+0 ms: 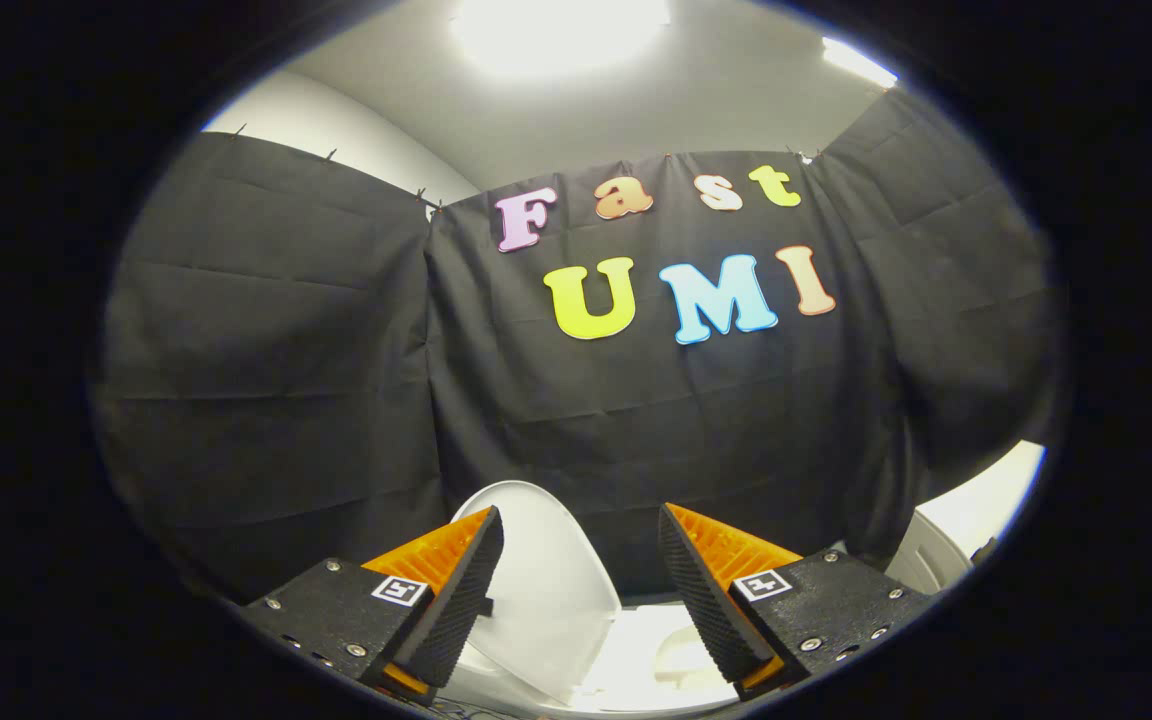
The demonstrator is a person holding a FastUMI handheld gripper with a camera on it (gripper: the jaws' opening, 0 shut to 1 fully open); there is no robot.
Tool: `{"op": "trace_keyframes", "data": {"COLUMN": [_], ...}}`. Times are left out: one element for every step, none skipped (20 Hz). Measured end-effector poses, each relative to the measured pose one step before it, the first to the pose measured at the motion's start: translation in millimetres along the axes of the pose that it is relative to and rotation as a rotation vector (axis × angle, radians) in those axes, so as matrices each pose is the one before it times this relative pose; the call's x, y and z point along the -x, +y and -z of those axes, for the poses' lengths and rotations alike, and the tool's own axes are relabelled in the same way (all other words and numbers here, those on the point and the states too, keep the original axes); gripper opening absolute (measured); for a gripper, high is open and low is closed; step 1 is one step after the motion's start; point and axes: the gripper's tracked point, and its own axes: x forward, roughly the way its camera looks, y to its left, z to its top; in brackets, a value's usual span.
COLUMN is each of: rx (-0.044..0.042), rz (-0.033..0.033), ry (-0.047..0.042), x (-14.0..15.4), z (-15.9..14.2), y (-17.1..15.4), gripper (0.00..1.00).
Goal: Open the toilet lid.
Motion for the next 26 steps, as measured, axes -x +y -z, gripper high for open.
{"op": "trace_keyframes", "data": {"rx": [0.04767, 0.03678, 0.02498, 0.01646, 0.01539, 0.01308, 0.00691, -0.00236, -0.00776, -0.00628, -0.00253, 0.00091, 0.00099, -0.00052, 0.00203, 0.00193, 0.00348, 0.00656, 0.00745, 0.00899, 0.00822, 0.00622, 0.00294, 0.00632, 0.01229, 0.01382], "rz": [0.01722, 0.01796, 0.00683, 0.00885, 0.01125, 0.02081, 0.02242, 0.01910, 0.01483, 0.01795, 0.02201, 0.02335, 0.03003, 0.03392, 0.01630, 0.00905, 0.01229, 0.01418, 0.00999, 0.00889, 0.01003, 0.00806, 0.00663, -0.00183, -0.00186, 0.00425], "ry": [-0.00568, -0.00231, -0.00484, -0.00401, -0.00260, -0.00002, 0.00237, -0.00057, -0.00031, -0.00070, -0.00167, -0.00369, -0.00580, -0.00866, -0.00630, -0.00481, -0.00444, -0.00046, -0.00056, -0.00011, 0.00452, 0.00391, 0.00260, 0.00754, 0.00993, 0.00497], "x": [4.70, 4.54, 3.03, 3.82, 3.60, 3.61, 1.90, 3.49, 2.72, 2.91, 4.25, 3.41, 5.00, 4.59, 4.96, 4.15, 5.38, 4.56, 4.62, 5.49, 4.60, 5.32, 3.74, 2.80, 3.37, 2.81], "z": [-3.64, -0.77, 2.67, 1.41, 2.38, 2.23, 3.67, 2.65, 2.00, 1.47, 0.71, 0.15, -0.43, -0.16, -0.26, -0.58, -0.34, -0.72, 0.57, 0.75, 2.06, 2.16, 1.95, 0.59, 3.57, 0.39], "y": [-19.11, -18.43, -13.88, -13.97, -15.41, -17.27, -18.89, -16.25, -12.66, -13.78, -15.90, -15.64, -16.58, -16.16, -9.71, -7.45, -8.23, -8.88, -7.47, -5.38, -6.71, -5.17, -4.99, -2.75, -2.30, -3.96], "gripper": [0.95, 0.95, 0.95, 0.95, 0.95, 0.95, 0.95, 0.95, 0.95, 0.95, 0.96, 0.96, 0.96, 0.96, 0.95, 0.95, 0.95, 0.95, 0.95, 0.95, 0.95, 0.95, 0.95, 0.95, 0.95, 0.95]}}
